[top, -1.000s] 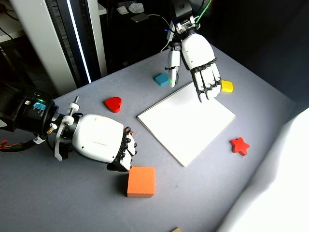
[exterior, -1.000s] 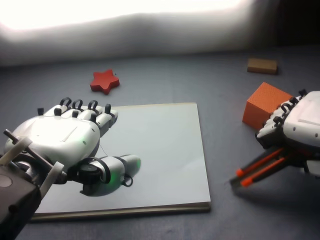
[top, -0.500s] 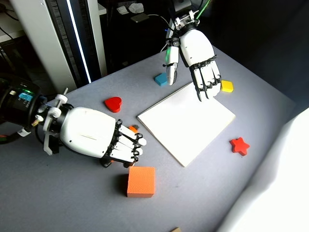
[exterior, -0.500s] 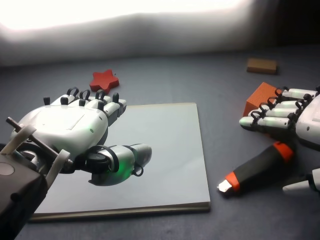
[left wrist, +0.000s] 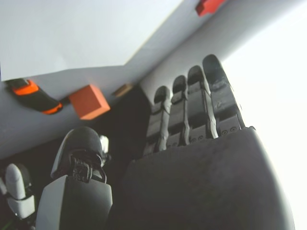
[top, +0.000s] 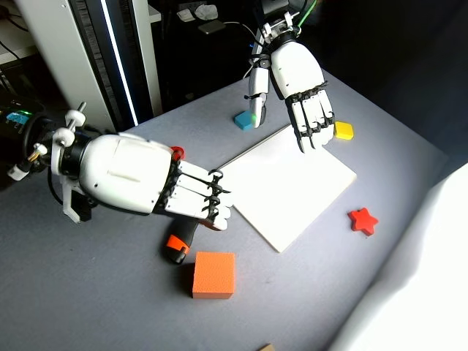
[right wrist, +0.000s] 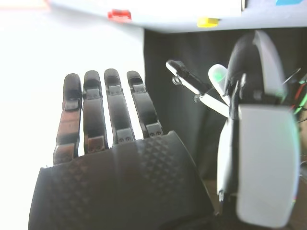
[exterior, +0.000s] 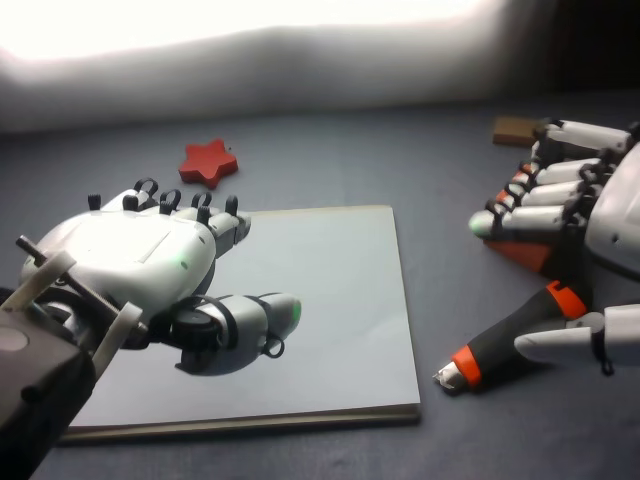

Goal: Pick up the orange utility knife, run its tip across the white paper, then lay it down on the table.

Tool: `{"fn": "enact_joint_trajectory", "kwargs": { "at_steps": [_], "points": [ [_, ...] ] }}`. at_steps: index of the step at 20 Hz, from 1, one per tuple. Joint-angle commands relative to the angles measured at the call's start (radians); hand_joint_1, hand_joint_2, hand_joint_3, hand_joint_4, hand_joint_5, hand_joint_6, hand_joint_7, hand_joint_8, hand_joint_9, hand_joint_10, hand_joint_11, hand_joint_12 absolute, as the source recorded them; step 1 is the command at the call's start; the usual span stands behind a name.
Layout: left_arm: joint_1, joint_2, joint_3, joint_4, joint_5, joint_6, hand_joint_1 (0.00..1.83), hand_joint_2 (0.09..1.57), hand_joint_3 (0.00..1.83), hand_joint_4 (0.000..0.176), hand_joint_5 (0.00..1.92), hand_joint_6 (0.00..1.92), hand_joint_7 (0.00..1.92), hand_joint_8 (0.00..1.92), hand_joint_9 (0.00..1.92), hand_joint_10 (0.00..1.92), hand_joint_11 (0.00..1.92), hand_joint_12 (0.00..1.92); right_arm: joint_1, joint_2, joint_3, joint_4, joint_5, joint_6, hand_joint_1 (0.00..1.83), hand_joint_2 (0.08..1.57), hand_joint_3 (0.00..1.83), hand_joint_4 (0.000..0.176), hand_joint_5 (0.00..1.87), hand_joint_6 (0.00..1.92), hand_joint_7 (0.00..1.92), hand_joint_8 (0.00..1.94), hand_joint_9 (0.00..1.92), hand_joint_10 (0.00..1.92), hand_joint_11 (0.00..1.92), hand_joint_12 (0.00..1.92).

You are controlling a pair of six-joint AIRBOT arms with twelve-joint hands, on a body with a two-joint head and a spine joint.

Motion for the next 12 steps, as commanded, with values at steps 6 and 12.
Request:
{"fn": "enact_joint_trajectory", "kwargs": {
  "at_steps": [6,12],
  "points": [
    [-0.022,0.023,0.003,0.08,-0.05,0.039,0.16,1.27,0.0,0.0,0.71,1.06,0.63,1.5,0.53,1.73,0.39,1.91,-0.011,-0.031,0.054,-0.004,0.247,-0.132,0.0,1.14,0.0,0.0,0.93,1.4,1.05,1.67,0.97,1.9,0.73,1.92],
    [-0.023,0.023,0.006,0.079,-0.05,0.044,0.13,1.3,0.0,0.0,0.64,1.33,0.54,1.69,0.45,1.89,0.38,1.92,-0.01,-0.044,0.059,-0.007,0.283,-0.175,0.0,1.14,0.0,0.0,0.85,1.49,0.98,1.64,0.91,1.87,0.63,1.92]
  ]
}}
